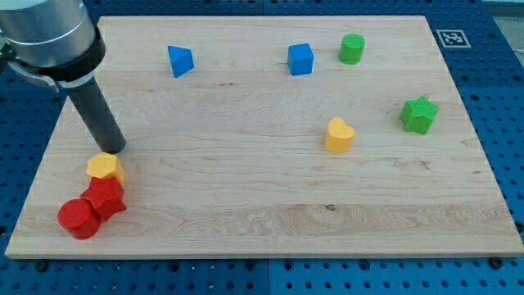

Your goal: Place the yellow heart into the red blocks

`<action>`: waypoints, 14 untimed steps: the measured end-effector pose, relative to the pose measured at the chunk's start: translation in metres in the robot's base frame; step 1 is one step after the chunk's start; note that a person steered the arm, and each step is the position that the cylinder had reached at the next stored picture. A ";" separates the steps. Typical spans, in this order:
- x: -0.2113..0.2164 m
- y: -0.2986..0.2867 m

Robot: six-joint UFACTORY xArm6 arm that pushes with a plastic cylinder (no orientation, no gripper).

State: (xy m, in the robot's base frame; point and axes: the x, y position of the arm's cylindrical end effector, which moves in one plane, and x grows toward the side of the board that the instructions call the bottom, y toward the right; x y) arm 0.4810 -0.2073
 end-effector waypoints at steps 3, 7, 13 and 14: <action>-0.001 0.020; -0.010 0.126; -0.054 0.309; -0.043 0.318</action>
State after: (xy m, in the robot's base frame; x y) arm 0.4383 0.1112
